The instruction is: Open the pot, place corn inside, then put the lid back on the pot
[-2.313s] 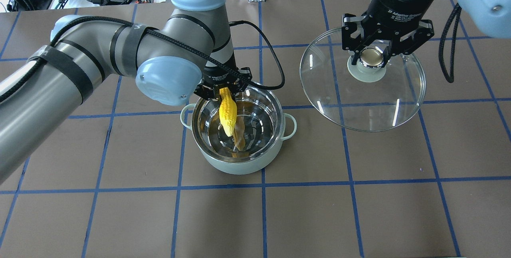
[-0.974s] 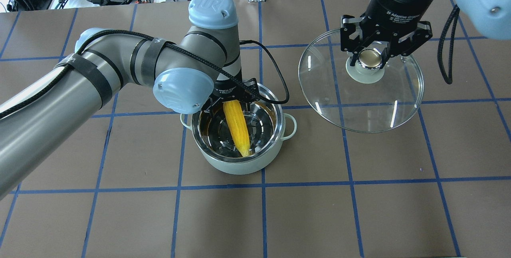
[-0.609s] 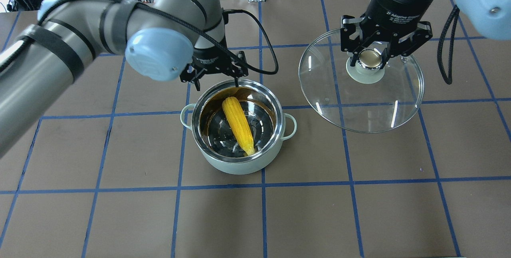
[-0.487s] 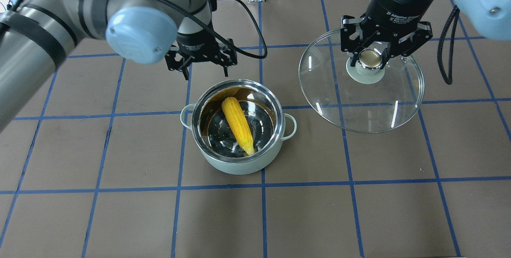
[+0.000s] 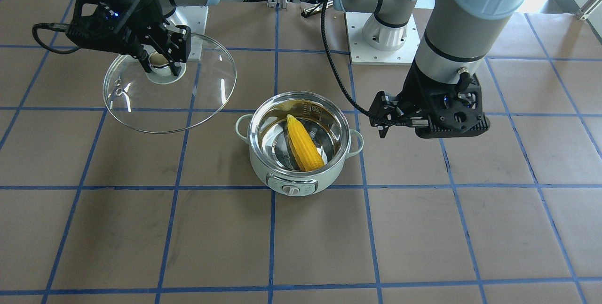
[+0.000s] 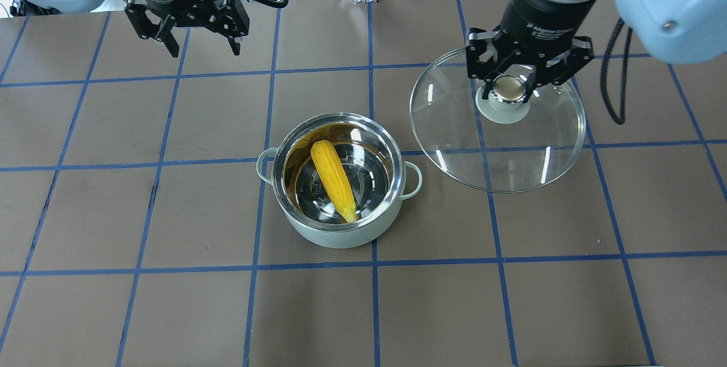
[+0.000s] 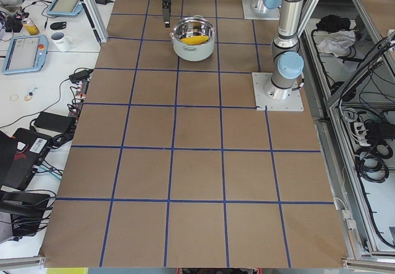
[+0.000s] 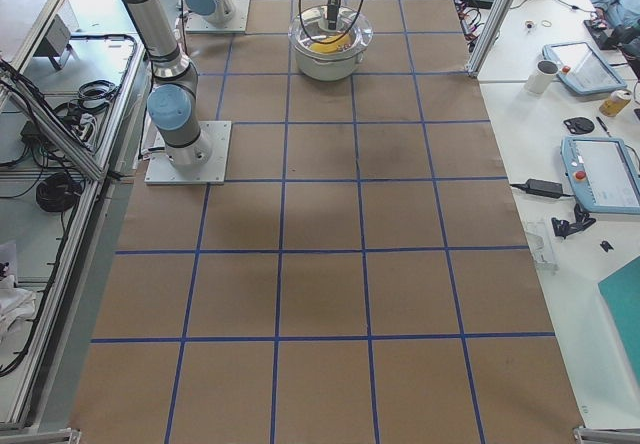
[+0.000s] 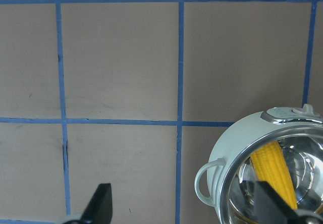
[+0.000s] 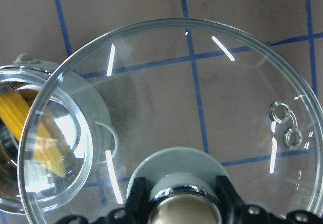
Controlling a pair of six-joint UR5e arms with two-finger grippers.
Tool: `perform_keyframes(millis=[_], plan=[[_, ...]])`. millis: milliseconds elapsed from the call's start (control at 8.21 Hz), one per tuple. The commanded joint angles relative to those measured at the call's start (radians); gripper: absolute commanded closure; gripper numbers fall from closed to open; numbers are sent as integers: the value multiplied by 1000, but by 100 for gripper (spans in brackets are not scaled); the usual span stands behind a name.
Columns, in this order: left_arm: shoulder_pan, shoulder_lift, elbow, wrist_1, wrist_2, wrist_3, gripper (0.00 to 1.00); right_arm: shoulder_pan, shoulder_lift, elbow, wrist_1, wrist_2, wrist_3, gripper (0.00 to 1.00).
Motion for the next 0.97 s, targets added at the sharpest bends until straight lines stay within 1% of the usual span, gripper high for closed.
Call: perform_keyframes(millis=[0,122,243,365,487,852], plan=[[32,61,-7,-18,8,32,0,232,137,-16,-161,1,182,77],[36,65,-7,-21,5,32,0,304,209,-22,-250,-7,282,77],[35,65,-7,-21,5,32,0,354,269,-33,-304,-13,335,77],[35,64,-9,-20,-3,30,0,380,309,-33,-326,-10,365,78],[33,65,-9,-21,-1,24,0,391,320,-33,-347,-14,373,78],[33,67,-10,-31,0,22,0,408,351,-24,-357,1,387,78]])
